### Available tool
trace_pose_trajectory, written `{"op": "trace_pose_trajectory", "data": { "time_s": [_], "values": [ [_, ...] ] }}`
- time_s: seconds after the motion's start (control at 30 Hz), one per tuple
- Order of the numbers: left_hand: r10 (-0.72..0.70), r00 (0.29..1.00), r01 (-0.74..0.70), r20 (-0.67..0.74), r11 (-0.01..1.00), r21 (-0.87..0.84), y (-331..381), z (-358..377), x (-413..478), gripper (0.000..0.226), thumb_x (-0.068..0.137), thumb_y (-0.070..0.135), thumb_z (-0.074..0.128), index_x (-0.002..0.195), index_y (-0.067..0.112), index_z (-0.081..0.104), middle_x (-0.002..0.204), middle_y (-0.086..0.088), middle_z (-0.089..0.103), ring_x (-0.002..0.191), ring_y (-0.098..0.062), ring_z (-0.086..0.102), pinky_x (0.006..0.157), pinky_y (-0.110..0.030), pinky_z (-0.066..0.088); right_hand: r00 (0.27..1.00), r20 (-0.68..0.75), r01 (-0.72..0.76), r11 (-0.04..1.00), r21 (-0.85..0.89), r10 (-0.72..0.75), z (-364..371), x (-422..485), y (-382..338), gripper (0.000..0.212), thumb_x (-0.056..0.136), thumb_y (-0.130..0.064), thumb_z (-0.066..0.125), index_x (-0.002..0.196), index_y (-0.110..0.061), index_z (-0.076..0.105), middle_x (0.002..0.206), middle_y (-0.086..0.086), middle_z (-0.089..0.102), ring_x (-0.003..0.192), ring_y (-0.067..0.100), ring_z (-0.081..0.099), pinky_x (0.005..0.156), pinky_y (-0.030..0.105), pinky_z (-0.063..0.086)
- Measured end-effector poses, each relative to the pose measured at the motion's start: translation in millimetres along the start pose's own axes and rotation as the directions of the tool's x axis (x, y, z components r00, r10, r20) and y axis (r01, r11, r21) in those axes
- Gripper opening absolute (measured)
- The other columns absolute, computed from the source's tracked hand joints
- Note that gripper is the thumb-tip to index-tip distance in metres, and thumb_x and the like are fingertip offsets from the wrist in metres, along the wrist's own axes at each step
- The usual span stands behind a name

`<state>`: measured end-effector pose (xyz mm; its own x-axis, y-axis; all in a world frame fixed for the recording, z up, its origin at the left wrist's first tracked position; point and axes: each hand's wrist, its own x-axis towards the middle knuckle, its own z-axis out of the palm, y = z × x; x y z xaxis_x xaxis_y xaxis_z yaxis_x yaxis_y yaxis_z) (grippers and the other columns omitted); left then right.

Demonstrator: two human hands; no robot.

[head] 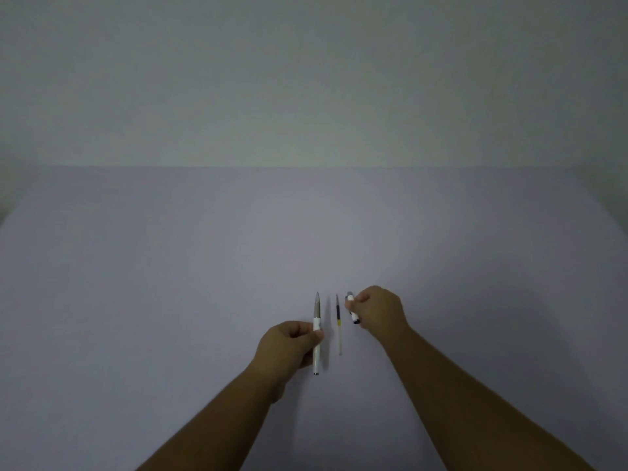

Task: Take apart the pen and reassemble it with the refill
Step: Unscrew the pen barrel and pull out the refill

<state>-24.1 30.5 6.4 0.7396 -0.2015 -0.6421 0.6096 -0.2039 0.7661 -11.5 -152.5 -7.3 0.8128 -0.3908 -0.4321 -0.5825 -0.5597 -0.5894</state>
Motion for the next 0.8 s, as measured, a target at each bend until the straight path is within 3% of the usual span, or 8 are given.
{"op": "trace_pose_trajectory", "data": {
  "time_s": [0.1, 0.2, 0.33, 0.53, 0.6, 0.63, 0.7, 0.8],
  "values": [
    [-0.016, 1.0, 0.016, -0.02, 1.0, -0.004, -1.4, 3.6, 0.5, 0.011, 0.083, 0.019, 0.069, 0.085, 0.008, 0.072, 0.08, -0.009, 0.07, 0.071, -0.018, 0.065, 0.062, -0.024, 0.055, 1.0, -0.029, -0.01, 1.0, 0.03, 0.011, 5.9, -0.5, 1.2, 0.031, 0.084, -0.03, 0.064, 0.067, -0.004, 0.065, 0.073, 0.016, 0.07, 0.072, 0.031, 0.068, 0.07, 0.037, 0.054],
    [-0.026, 0.999, 0.025, -0.041, 0.999, -0.028, -0.5, 6.3, 0.1, 0.013, 0.083, 0.018, 0.069, 0.089, 0.007, 0.071, 0.087, -0.013, 0.072, 0.076, -0.021, 0.068, 0.06, -0.022, 0.054, 0.998, -0.053, -0.023, 1.0, 0.007, 0.024, 10.8, -1.3, 2.3, 0.036, 0.087, -0.034, 0.059, 0.059, -0.011, 0.062, 0.058, 0.006, 0.061, 0.062, 0.025, 0.061, 0.058, 0.029, 0.044],
    [-0.019, 0.998, 0.017, -0.06, 0.999, -0.036, 1.6, 8.2, -1.8, 0.015, 0.083, 0.018, 0.068, 0.092, 0.006, 0.07, 0.091, -0.016, 0.071, 0.081, -0.024, 0.068, 0.062, -0.023, 0.055, 0.997, -0.069, -0.042, 0.998, -0.036, 0.039, 13.4, -5.6, 1.7, 0.038, 0.089, -0.035, 0.055, 0.069, -0.005, 0.069, 0.051, -0.001, 0.054, 0.057, 0.018, 0.053, 0.05, 0.023, 0.035],
    [-0.002, 0.998, 0.001, -0.066, 1.0, -0.012, 2.7, 8.9, -3.5, 0.016, 0.084, 0.02, 0.068, 0.093, 0.008, 0.071, 0.096, -0.017, 0.072, 0.084, -0.025, 0.068, 0.064, -0.024, 0.055, 0.996, -0.077, -0.048, 0.999, -0.01, 0.047, 10.2, -8.6, 1.2, 0.04, 0.087, -0.036, 0.058, 0.055, -0.013, 0.051, 0.051, 0.0, 0.048, 0.048, 0.015, 0.047, 0.045, 0.024, 0.033],
    [0.004, 0.998, -0.004, -0.066, 1.0, -0.01, 3.8, 9.1, -4.3, 0.015, 0.084, 0.021, 0.068, 0.093, 0.009, 0.071, 0.095, -0.016, 0.072, 0.082, -0.024, 0.068, 0.063, -0.024, 0.055, 0.991, -0.123, -0.035, 0.994, 0.101, 0.048, 4.7, -11.5, -3.7, 0.037, 0.086, -0.038, 0.059, 0.058, -0.017, 0.049, 0.054, -0.005, 0.05, 0.049, 0.008, 0.047, 0.045, 0.02, 0.033],
    [0.01, 0.998, -0.011, -0.068, 1.0, -0.007, 5.3, 9.6, -5.2, 0.015, 0.084, 0.021, 0.067, 0.092, 0.009, 0.071, 0.093, -0.015, 0.072, 0.081, -0.023, 0.068, 0.062, -0.023, 0.055, 0.993, -0.107, -0.024, 0.976, 0.215, 0.048, 1.1, -12.0, -7.4, 0.033, 0.085, -0.04, 0.06, 0.063, -0.015, 0.054, 0.059, -0.005, 0.054, 0.053, 0.009, 0.05, 0.048, 0.019, 0.035],
    [0.034, 0.997, -0.033, -0.074, 0.999, 0.018, 9.1, 11.2, -7.5, 0.013, 0.084, 0.022, 0.067, 0.089, 0.01, 0.071, 0.088, -0.011, 0.072, 0.077, -0.021, 0.068, 0.06, -0.021, 0.054, 0.998, 0.065, -0.049, 0.892, 0.45, 0.022, -7.0, -16.9, -20.0, 0.036, 0.083, -0.045, 0.061, 0.08, -0.01, 0.064, 0.071, -0.002, 0.06, 0.063, 0.014, 0.053, 0.057, 0.023, 0.042],
    [0.092, 0.993, -0.087, -0.069, 0.994, 0.072, 16.9, 14.2, -12.6, 0.013, 0.085, 0.023, 0.066, 0.087, 0.012, 0.071, 0.082, -0.006, 0.071, 0.075, -0.018, 0.068, 0.065, -0.025, 0.057, 0.961, 0.261, -0.034, 0.893, 0.449, -0.094, -13.3, -28.2, -32.8, 0.034, 0.076, -0.049, 0.067, 0.079, -0.015, 0.067, 0.067, -0.008, 0.062, 0.06, 0.009, 0.052, 0.057, 0.024, 0.041]
  ]
}}
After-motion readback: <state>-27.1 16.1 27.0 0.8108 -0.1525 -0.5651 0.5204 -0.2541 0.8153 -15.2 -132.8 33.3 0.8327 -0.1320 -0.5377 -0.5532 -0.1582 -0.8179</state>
